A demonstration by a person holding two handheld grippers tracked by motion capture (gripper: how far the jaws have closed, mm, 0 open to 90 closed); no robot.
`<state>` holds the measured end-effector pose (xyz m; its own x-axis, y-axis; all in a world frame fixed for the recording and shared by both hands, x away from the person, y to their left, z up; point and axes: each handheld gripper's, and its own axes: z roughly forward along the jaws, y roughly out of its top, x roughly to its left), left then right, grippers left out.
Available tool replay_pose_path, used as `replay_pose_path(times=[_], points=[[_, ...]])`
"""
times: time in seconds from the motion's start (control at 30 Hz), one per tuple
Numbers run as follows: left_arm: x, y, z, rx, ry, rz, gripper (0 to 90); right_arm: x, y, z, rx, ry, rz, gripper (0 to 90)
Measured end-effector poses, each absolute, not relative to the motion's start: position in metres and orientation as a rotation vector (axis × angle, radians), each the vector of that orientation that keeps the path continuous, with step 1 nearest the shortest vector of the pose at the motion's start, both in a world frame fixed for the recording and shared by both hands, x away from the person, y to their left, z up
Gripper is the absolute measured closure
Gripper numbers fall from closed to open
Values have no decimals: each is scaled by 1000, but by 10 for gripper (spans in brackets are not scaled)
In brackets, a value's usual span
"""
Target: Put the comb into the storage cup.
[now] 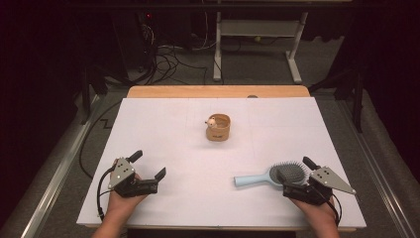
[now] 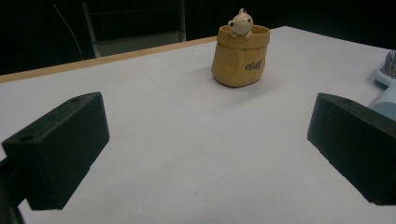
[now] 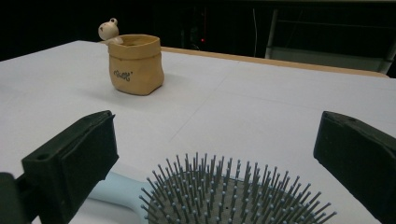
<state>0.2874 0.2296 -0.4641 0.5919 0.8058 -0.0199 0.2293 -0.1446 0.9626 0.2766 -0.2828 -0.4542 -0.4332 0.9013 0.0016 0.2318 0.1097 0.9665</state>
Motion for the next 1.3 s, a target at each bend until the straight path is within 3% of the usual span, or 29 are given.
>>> replay_pose_path(times=[0.37,0.53,0.9,1.1,1.13,1.17,1.2,1.23,1.27,1.3], points=[[289,231,-464,1678,859,642,30,277,-284,-454,1126,1753,1358,5],[288,230,-464,1696,854,643,35,277,-285,-453,1137,1753,1353,47],[289,228,-465,1710,846,613,40,267,-294,-449,1178,1755,1309,346],[291,229,-464,1712,859,595,45,255,-299,-448,1198,1775,1282,619],[291,229,-464,1709,859,595,45,255,-299,-448,1198,1775,1282,619],[291,229,-464,1705,858,595,46,252,-300,-448,1199,1776,1274,672],[290,229,-463,1703,859,602,46,247,-301,-446,1215,1777,1252,784],[290,229,-463,1703,859,602,46,247,-301,-446,1215,1777,1252,784],[290,229,-463,1704,854,609,46,243,-303,-447,1216,1787,1227,890],[290,228,-463,1705,851,611,46,243,-303,-447,1216,1787,1227,890]])
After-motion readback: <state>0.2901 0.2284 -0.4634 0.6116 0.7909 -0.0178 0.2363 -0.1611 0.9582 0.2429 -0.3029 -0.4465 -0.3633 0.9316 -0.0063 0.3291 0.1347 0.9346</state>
